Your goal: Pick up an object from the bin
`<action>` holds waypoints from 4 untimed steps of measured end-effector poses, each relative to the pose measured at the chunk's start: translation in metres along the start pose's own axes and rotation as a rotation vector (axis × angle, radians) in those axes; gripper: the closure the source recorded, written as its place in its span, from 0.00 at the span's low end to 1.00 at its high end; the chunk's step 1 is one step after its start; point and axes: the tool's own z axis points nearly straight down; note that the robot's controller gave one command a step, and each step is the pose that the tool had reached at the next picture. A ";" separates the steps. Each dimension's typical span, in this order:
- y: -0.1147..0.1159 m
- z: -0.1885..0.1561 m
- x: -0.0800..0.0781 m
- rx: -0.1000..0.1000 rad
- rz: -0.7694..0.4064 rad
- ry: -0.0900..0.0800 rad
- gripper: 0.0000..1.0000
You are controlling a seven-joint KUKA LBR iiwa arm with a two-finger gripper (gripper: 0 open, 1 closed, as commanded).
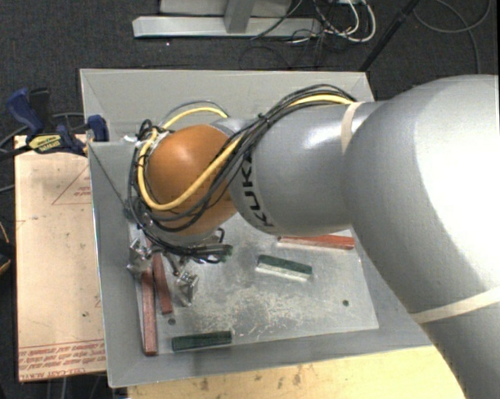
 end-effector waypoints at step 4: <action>-0.003 0.004 -0.009 -0.016 -0.032 0.013 1.00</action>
Offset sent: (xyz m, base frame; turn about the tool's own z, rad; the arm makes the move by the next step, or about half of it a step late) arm 0.0000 0.0000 0.0000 0.0000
